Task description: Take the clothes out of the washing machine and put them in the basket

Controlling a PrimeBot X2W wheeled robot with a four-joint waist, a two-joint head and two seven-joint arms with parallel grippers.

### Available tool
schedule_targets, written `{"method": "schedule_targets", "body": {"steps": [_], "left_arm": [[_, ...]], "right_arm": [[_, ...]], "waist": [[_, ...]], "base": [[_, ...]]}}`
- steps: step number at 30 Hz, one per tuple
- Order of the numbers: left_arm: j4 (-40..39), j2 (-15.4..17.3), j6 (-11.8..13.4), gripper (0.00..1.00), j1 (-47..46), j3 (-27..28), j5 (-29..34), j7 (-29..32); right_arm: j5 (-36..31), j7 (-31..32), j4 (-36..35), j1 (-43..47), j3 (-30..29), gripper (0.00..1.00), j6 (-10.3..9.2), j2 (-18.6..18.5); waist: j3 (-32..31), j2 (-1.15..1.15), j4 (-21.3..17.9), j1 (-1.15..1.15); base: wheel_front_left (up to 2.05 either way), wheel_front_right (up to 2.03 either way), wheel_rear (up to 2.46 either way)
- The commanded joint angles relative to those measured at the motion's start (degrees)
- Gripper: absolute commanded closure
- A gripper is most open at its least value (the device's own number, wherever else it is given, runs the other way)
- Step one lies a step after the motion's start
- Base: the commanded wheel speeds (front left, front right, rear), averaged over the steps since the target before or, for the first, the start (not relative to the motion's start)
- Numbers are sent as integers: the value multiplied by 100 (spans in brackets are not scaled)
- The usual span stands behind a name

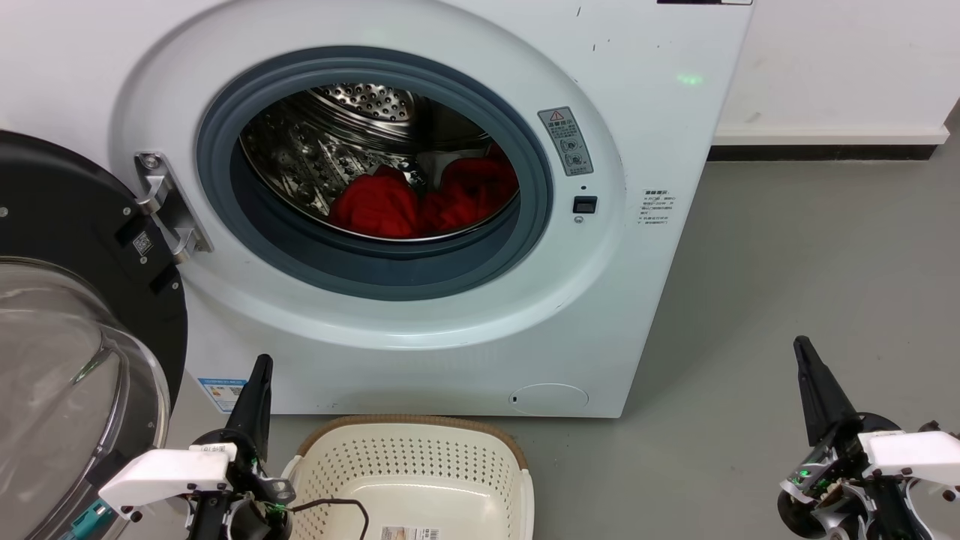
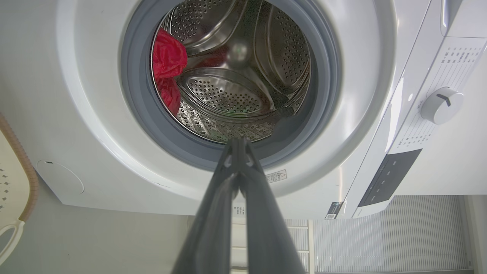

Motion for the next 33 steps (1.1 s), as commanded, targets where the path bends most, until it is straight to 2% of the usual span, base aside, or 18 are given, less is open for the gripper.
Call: {"method": "schedule_targets", "body": {"steps": [1,33], "left_arm": [[2,-13,-11,100,-39,12,5,6],[2,-13,-11,100,-39,11,5,6]], "right_arm": [[-25,2,8,-73,4,100,-2,21],[-25,1,8,-73,4,100,-2,21]], "waist": [[0,0,0,0],[0,0,0,0]], "base": [[0,0,0],[0,0,0]]}}
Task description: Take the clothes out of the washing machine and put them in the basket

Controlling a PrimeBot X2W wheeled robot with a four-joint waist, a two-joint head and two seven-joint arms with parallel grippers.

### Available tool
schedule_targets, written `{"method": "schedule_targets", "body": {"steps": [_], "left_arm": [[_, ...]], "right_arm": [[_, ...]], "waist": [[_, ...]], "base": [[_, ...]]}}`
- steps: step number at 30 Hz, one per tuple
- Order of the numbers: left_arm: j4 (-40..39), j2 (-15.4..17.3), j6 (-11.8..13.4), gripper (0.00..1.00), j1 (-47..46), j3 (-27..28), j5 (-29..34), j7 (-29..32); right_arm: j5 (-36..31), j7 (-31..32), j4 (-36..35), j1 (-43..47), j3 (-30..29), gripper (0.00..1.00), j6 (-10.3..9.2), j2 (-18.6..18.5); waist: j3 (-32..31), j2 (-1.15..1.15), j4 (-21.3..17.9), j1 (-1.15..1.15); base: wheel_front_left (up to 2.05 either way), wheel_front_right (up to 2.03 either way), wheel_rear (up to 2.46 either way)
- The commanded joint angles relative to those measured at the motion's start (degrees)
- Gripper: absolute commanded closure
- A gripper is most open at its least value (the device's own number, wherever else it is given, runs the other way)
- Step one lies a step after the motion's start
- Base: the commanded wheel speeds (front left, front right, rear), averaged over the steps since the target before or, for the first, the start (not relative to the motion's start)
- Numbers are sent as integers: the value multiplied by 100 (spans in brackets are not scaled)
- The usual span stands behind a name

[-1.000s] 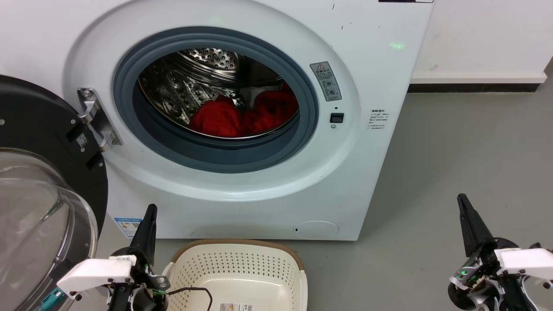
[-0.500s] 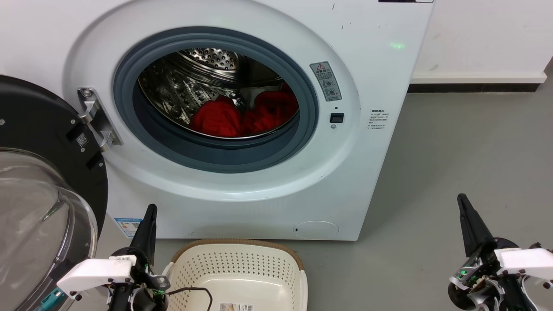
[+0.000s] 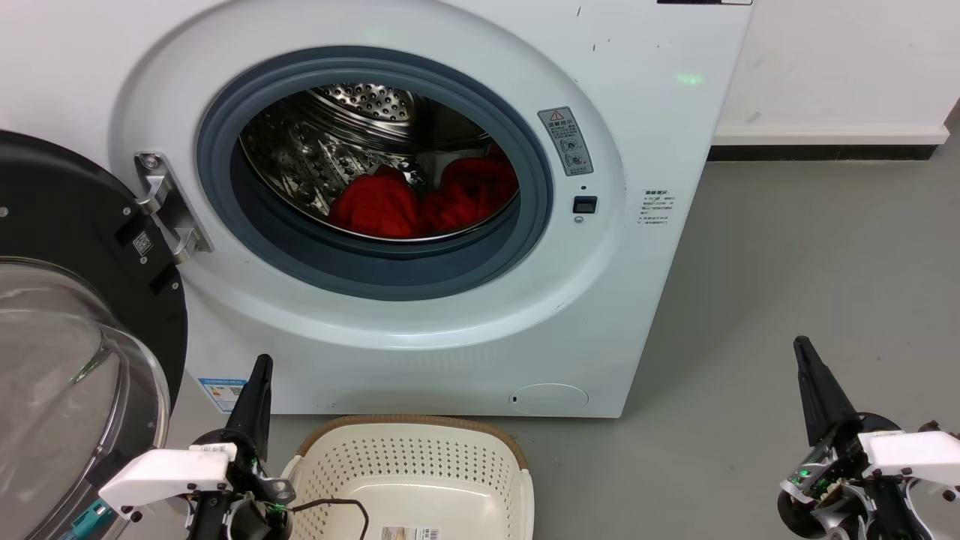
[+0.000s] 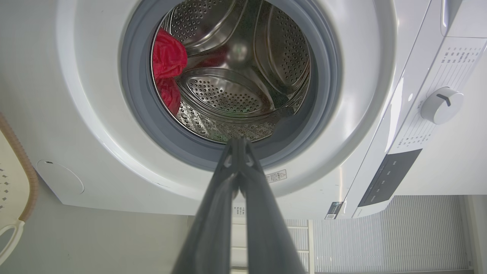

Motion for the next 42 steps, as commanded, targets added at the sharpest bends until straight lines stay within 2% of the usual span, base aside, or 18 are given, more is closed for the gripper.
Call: {"method": "schedule_targets", "body": {"steps": [1,6,7,13,18,27,28,29,42], "left_arm": [[2,-13,-11,100,-39,11,6,6],[2,-13,-11,100,-39,11,6,6],[17,-1,1,0,9,-2,0,-2],[33,-13,2,0,133,-46,57,-117],[-93,-12,25,0,168,-14,515,-261],[-442,-11,258,0,236,-128,1551,-476],[-514,-11,328,0,258,-171,1802,-526],[-514,-11,328,0,258,-171,1802,-526],[-755,-9,708,0,389,-501,3506,-830]], "right_arm": [[-25,1,8,-73,3,100,-2,21],[-25,1,8,-73,3,100,-2,21],[1,-1,15,10,0,0,1,-1],[-62,-116,110,130,14,0,-1,3],[-478,-260,48,172,-35,0,-1,3],[-1578,-475,-323,269,-16,0,-1,5],[-1870,-527,-411,295,4,0,-1,5],[-1870,-527,-411,295,4,0,-1,5],[-3863,-831,-784,492,264,0,-1,6]], "waist": [[0,0,0,0],[0,0,0,0],[0,0,0,0],[2,0,0,0],[7,0,-2,0],[25,0,-7,0],[29,0,-7,0],[29,0,-7,0],[43,0,-5,0]], "base": [[0,0,0],[0,0,0],[0,0,0],[0,0,0],[0,0,0],[0,0,0],[0,0,0],[0,0,0],[0,0,0]]}}
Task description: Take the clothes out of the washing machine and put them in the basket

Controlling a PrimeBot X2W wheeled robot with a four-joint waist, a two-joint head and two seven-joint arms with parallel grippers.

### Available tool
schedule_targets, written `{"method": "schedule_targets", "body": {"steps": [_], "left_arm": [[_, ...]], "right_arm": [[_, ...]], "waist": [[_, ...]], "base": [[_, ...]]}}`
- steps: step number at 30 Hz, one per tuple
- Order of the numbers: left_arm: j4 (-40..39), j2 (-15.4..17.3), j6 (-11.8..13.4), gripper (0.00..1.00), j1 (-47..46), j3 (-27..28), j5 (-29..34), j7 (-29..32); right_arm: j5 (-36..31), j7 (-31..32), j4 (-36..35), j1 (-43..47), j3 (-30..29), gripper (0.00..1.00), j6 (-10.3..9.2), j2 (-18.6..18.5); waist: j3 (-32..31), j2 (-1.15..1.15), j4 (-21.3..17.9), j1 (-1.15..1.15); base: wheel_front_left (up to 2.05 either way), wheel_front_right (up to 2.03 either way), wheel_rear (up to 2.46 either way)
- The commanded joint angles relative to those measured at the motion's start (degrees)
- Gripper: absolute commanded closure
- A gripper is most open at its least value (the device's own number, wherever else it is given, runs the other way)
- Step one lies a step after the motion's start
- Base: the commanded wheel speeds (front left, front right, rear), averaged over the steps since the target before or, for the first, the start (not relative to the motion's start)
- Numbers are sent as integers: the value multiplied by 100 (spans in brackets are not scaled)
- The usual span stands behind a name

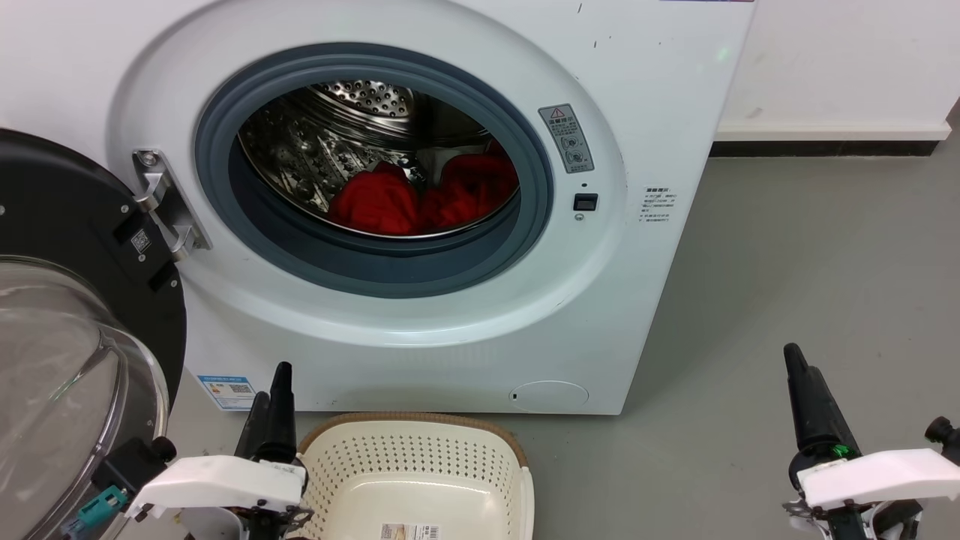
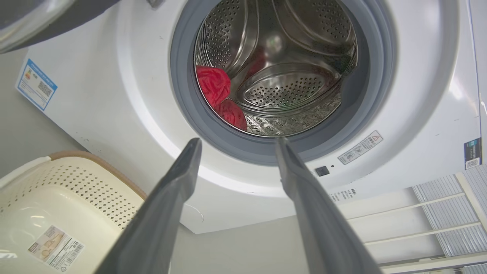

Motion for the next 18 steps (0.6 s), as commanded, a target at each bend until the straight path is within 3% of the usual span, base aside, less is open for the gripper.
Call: {"method": "schedule_targets", "body": {"steps": [1,18], "left_arm": [[-122,20,26,0,-46,-49,235,-64],[-373,151,465,0,71,-401,1727,-402]], "right_arm": [[-238,-58,-143,-18,26,0,0,-2],[-1807,-397,-575,147,83,0,0,-1]], "waist": [[1,0,1,0],[10,0,-3,0]], "base": [[0,0,0],[0,0,0]]}}
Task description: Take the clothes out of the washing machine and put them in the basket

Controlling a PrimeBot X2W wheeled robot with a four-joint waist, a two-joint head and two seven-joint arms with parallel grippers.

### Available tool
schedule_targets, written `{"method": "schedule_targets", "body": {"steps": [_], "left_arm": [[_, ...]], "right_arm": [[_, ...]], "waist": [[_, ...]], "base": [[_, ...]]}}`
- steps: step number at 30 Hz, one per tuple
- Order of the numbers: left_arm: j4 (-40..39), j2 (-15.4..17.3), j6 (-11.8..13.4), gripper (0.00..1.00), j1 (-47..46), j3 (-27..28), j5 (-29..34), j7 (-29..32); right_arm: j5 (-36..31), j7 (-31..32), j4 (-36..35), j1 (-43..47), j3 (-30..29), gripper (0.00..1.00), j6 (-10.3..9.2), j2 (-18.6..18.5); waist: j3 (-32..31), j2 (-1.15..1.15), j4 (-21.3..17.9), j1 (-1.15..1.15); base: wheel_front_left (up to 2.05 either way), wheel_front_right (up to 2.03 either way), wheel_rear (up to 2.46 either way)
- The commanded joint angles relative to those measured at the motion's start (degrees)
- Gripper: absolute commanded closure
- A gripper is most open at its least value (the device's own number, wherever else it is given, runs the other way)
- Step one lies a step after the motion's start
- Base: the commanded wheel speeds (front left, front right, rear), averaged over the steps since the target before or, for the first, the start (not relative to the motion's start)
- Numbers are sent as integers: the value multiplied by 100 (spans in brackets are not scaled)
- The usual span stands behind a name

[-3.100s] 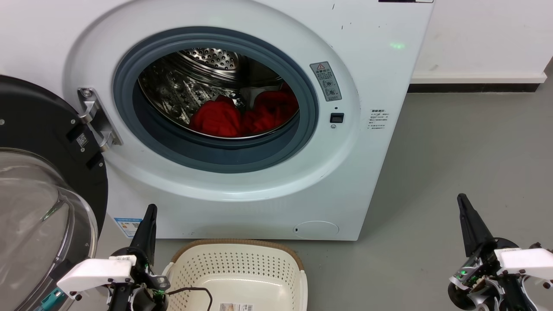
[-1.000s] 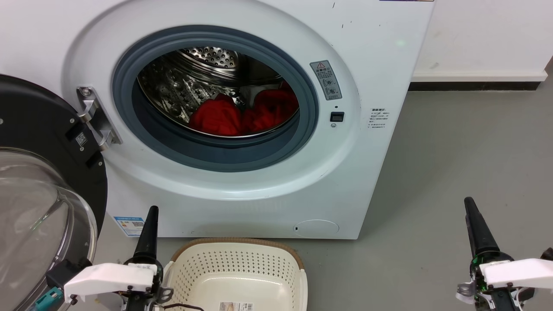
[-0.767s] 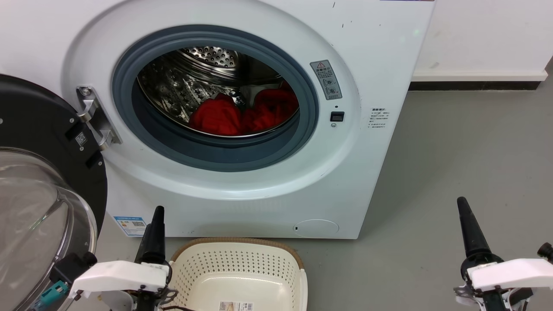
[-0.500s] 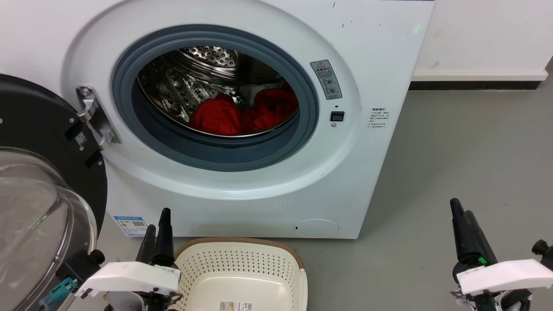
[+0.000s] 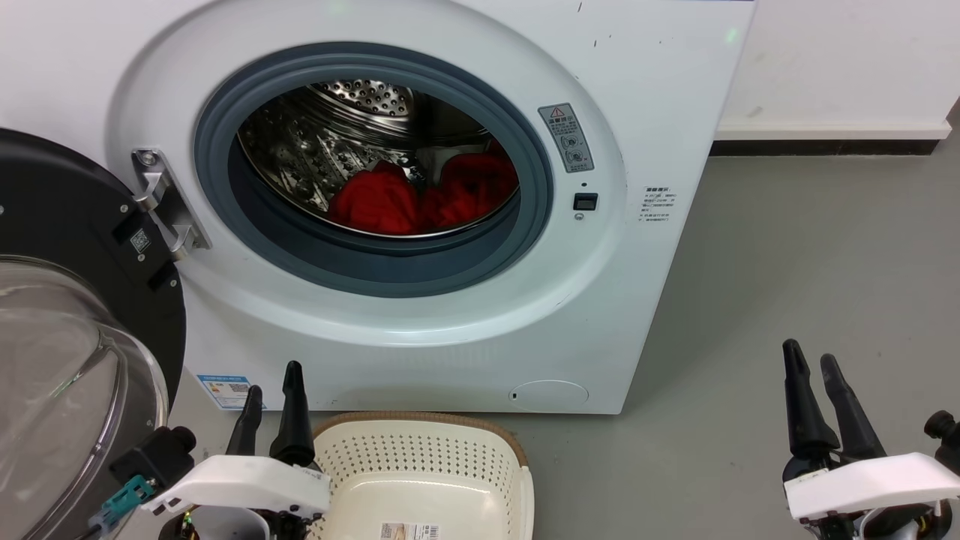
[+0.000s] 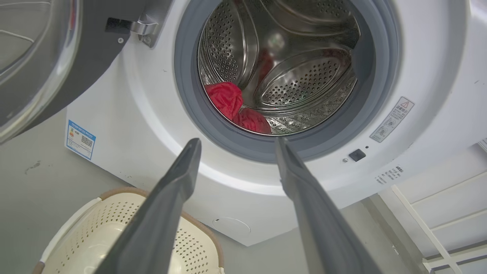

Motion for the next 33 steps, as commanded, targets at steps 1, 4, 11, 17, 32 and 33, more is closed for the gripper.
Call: {"method": "schedule_targets", "body": {"steps": [1,4,11,17,32,33], "left_arm": [[-129,60,51,0,-37,-45,186,-68],[-195,81,131,0,-13,-96,402,-121],[-323,113,265,0,51,-199,854,-239],[-421,112,332,0,96,-249,1202,-332],[-570,47,267,0,239,-289,2015,-555],[-579,43,260,0,247,-286,2071,-566]], "right_arm": [[-214,-60,-143,-29,5,0,0,-2],[-451,-114,-224,5,18,0,0,-1],[-950,-231,-363,79,35,0,0,0],[-1372,-327,-470,148,70,0,0,0],[-2312,-544,-653,313,104,0,0,2],[-2370,-557,-663,320,110,0,0,2]], "waist": [[1,0,-1,0],[2,0,-3,0],[1,0,-5,0],[-13,0,-6,0],[-23,0,-2,0],[-21,0,-1,0]], "base": [[0,0,0],[0,0,0],[0,0,0],[0,0,0],[0,0,0],[0,0,0]]}}
